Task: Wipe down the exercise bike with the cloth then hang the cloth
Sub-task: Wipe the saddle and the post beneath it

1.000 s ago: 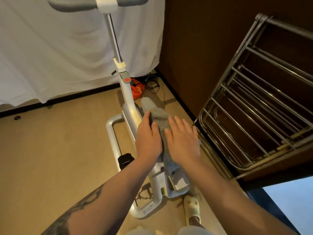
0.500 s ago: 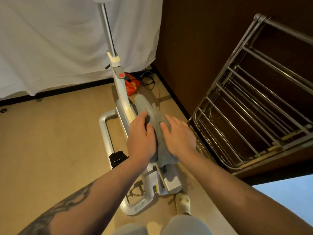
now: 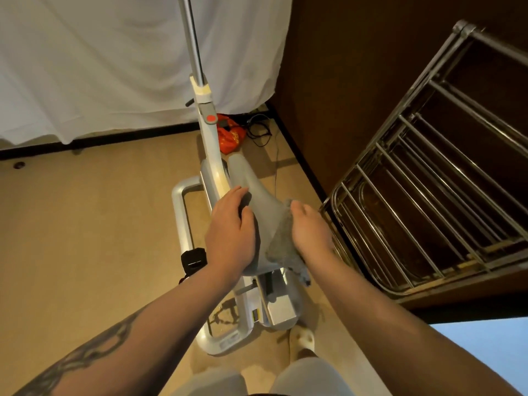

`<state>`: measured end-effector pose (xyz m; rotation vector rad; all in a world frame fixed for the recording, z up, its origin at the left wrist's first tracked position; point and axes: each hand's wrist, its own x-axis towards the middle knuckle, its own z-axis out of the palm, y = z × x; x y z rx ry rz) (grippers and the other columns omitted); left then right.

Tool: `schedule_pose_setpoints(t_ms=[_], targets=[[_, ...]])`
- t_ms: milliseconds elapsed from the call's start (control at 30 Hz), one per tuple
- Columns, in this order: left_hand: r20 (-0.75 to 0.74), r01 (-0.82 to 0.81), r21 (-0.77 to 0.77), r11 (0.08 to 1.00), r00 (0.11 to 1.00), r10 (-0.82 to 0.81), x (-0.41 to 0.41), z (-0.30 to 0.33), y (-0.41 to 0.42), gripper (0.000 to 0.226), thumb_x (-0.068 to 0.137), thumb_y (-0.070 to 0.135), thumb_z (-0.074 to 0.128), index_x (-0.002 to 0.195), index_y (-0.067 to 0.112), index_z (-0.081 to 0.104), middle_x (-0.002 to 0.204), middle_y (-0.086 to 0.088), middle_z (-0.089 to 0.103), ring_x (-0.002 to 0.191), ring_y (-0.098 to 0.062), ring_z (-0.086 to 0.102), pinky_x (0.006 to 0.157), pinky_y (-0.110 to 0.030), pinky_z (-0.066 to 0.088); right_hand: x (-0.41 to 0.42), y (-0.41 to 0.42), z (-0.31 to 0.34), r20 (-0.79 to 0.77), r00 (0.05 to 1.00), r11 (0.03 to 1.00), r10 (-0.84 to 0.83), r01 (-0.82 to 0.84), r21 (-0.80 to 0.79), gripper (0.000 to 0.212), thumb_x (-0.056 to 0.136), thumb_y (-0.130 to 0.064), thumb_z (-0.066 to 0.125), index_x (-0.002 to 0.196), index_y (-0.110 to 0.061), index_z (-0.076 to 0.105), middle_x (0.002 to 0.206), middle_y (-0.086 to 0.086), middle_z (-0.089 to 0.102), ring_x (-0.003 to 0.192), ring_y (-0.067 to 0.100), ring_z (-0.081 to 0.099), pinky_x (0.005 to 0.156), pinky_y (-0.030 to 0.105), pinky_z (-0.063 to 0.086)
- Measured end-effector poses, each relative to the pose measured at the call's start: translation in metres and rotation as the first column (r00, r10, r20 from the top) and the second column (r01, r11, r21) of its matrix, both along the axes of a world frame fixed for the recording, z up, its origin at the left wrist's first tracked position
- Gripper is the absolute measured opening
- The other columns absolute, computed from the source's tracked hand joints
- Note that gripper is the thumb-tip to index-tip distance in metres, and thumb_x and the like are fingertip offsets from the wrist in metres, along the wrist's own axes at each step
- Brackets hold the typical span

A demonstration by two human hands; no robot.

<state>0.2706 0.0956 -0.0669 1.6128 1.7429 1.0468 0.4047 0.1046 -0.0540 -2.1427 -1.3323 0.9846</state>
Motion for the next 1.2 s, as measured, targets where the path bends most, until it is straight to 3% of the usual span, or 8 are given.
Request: schedule_pose_setpoints(t_ms=[133,267,433,600,767,900,1133,1200], targets=[[-0.053,-0.027,-0.005,1.0,0.998,0.027,0.002,0.0,0.001,0.038,0.098,0.019,0.043,0.136,0.025,0.051,0.138,0.009,0.052,0.128,-0.009,0.043,0.101,-0.033,0.041,-0.008,-0.025,-0.003,0.255,0.962,0.975,0.1,-0.145,0.166,0.048,0.103,-0.044,0.024,0.143,-0.022,0.038,0.144,0.002,0.041,0.129,0.023,0.04,0.104,0.041,0.037],[-0.097,-0.057,-0.009,0.998,0.994,0.056,0.005,0.001,-0.002,0.035,0.098,0.021,0.043,0.13,0.027,0.054,0.131,0.011,0.056,0.119,-0.009,0.049,0.092,-0.029,0.045,-0.002,0.026,-0.005,0.26,0.931,0.967,0.255,-0.251,-0.052,0.048,0.102,-0.043,0.014,0.114,-0.018,0.054,0.117,0.007,0.059,0.101,0.027,0.055,0.088,0.046,0.047],[-0.18,-0.191,-0.004,0.982,0.966,0.187,0.013,0.008,-0.006,0.032,0.096,0.018,0.046,0.124,0.029,0.059,0.118,0.01,0.062,0.101,-0.004,0.05,0.073,-0.021,0.034,0.001,-0.013,0.004,0.422,0.803,0.873,0.42,-0.485,0.053,0.055,0.101,-0.047,0.022,0.147,-0.018,0.026,0.147,0.005,0.038,0.133,0.025,0.037,0.107,0.045,0.036],[-0.215,-0.337,-0.053,0.94,0.923,0.319,0.016,0.013,-0.011,0.033,0.096,0.02,0.044,0.12,0.032,0.062,0.113,0.008,0.066,0.101,-0.013,0.056,0.072,-0.029,0.041,-0.019,0.052,0.014,0.308,0.774,0.832,0.553,-0.533,-0.155,0.049,0.104,-0.04,0.019,0.139,-0.008,0.033,0.139,0.017,0.045,0.12,0.038,0.049,0.093,0.045,0.043],[-0.19,-0.518,-0.147,0.842,0.851,0.49,0.03,0.012,-0.014,0.032,0.096,0.022,0.04,0.113,0.033,0.064,0.108,0.008,0.068,0.098,-0.016,0.059,0.072,-0.032,0.044,0.005,0.018,0.012,0.365,0.686,0.752,0.629,-0.656,-0.062,0.063,0.102,-0.049,0.022,0.152,-0.013,0.013,0.153,0.01,0.03,0.133,0.031,0.039,0.102,0.046,0.039],[-0.079,-0.653,-0.244,0.717,0.751,0.656,0.034,0.009,-0.009,0.028,0.094,0.026,0.043,0.107,0.032,0.067,0.103,0.009,0.069,0.092,-0.016,0.059,0.065,-0.029,0.041,-0.023,0.074,0.009,0.182,0.792,0.812,0.583,-0.561,-0.159,0.061,0.103,-0.046,0.02,0.145,-0.002,0.022,0.143,0.019,0.043,0.126,0.038,0.046,0.094,0.042,0.04],[-0.018,-0.65,-0.249,0.718,0.744,0.668,0.03,0.006,-0.01,0.024,0.093,0.024,0.044,0.092,0.032,0.067,0.087,0.014,0.066,0.08,-0.01,0.058,0.061,-0.028,0.041,-0.007,0.05,0.006,0.254,0.687,0.72,0.68,-0.692,-0.057,0.068,0.102,-0.045,0.025,0.154,-0.009,-0.001,0.158,0.011,0.022,0.134,0.033,0.037,0.1,0.043,0.038],[-0.03,-0.634,-0.245,0.734,0.761,0.648,0.029,0.008,-0.008,0.023,0.094,0.025,0.044,0.091,0.033,0.065,0.084,0.015,0.064,0.076,-0.004,0.055,0.058,-0.027,0.037,-0.02,0.07,0.002,0.22,0.737,0.763,0.639,-0.644,-0.058,0.069,0.102,-0.046,0.025,0.154,-0.008,-0.002,0.158,0.013,0.022,0.136,0.034,0.036,0.103,0.044,0.036]])
